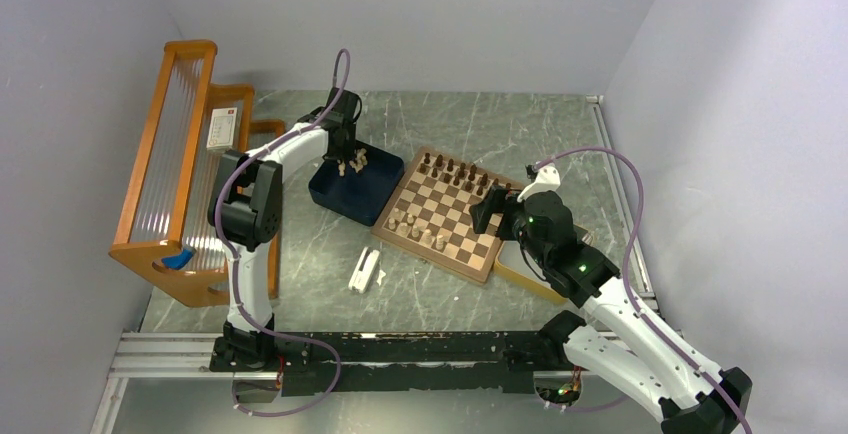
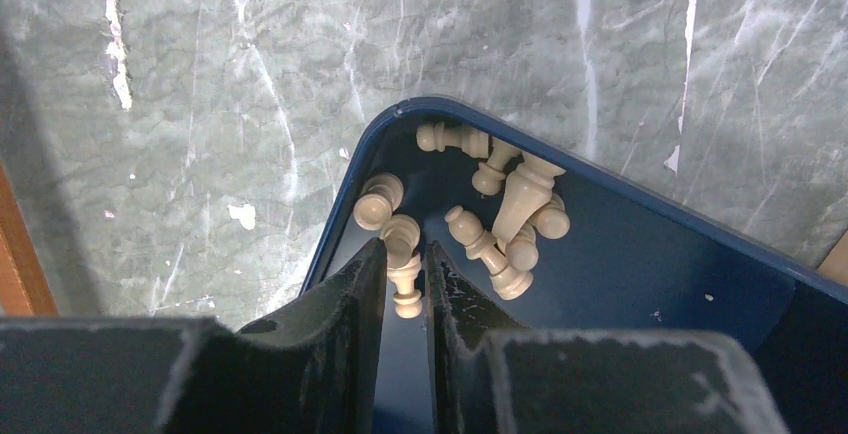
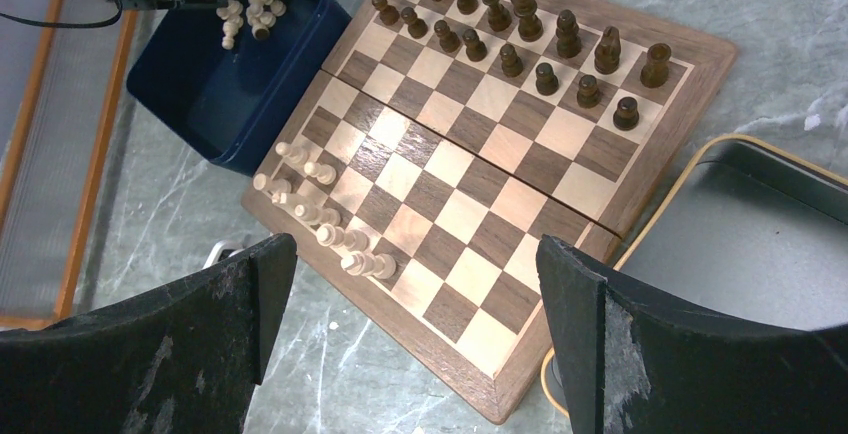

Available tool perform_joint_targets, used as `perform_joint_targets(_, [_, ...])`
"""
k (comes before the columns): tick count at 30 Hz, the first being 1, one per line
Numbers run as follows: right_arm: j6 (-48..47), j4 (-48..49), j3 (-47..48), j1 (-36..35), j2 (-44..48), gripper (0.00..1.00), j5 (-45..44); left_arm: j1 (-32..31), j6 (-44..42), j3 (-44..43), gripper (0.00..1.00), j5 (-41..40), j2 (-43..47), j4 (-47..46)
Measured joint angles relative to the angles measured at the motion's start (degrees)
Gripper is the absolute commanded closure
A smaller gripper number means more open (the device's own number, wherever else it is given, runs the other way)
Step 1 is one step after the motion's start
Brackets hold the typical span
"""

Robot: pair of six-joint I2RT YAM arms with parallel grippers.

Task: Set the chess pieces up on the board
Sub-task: Pick up the chess piece from the storage box.

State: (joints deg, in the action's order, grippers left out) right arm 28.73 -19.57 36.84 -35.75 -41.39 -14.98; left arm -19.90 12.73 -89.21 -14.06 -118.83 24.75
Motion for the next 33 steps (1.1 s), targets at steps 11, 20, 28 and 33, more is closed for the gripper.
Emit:
perform_joint_targets(11, [0.0,0.0,0.0,0.0,0.3,0.05,-0.2,0.0,-0.1,0.0,0.74,-0.2,-0.7,0.2])
perform_joint_targets(20, [0.0,0.0,0.0,0.0,0.5,0.05,-0.4,0.0,-0.5,-0.4,0.74,-0.3,-1.2,0.4])
perform_joint_targets(28, [0.0,0.0,0.0,0.0,0.5,0.05,-0.5,0.0,-1.2,-1.5,0.76,-0.3,-2.7,0.8])
perform_joint_targets(33, [0.0,0.0,0.0,0.0,0.6,0.05,-0.5,0.0,-1.3,-1.5,0.79,-0.2,-2.9,0.8])
